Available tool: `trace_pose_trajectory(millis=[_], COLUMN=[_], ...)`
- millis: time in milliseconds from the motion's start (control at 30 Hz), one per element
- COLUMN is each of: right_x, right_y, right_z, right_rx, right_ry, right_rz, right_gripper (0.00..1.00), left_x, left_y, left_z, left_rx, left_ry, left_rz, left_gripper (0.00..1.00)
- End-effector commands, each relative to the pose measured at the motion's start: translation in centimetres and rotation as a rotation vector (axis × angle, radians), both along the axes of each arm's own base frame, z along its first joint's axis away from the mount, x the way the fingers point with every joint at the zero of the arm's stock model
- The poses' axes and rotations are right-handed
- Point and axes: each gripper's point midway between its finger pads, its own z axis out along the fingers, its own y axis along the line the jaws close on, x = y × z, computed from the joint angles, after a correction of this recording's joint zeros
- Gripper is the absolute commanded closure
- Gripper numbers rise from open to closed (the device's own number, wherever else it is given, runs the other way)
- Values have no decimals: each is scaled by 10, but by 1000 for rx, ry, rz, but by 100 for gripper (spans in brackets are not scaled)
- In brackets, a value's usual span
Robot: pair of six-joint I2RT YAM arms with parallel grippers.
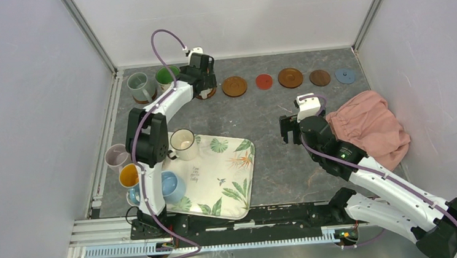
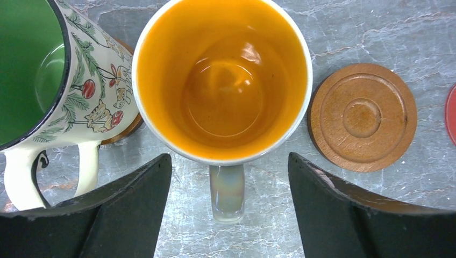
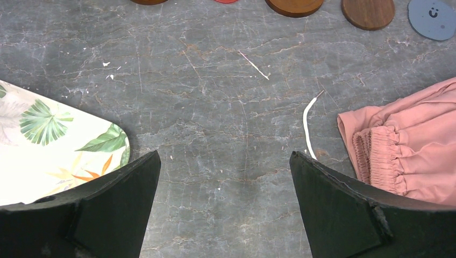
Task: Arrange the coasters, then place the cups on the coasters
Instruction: Place the cup on the coaster, then pick up the cup from the tray.
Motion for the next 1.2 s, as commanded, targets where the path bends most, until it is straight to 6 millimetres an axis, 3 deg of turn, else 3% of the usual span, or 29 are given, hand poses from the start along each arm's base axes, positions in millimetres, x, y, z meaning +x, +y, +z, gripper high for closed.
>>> trace_pose_trajectory(millis=[0,133,400,533,667,1167], right_x=[5,6,6,7,7,11], right_y=[2,1,0,-3,-6,0], right_z=[11,13,17,15,13,10], right_rx=[28,30,45,50,63,123], right_ry=[-42,-50,-69,-70,-82,-122], right_rz=[-4,-10,-26,-45,-68,-69], right_gripper=[2,2,2,2,2,2], left_x=[2,-5,-31,-53,-84,-204], left_y=[-1,-5,-12,-13,-8,45], left_z=[51,61,88,106,111,79], left_rx=[-29,-49,-128,-158,-207,-212], left_ry=[-97,-98,-103,-111,-106,-48], left_rz=[-18,-41,-80,-100,-102,-47], left_gripper=[12,1,0,0,0,0])
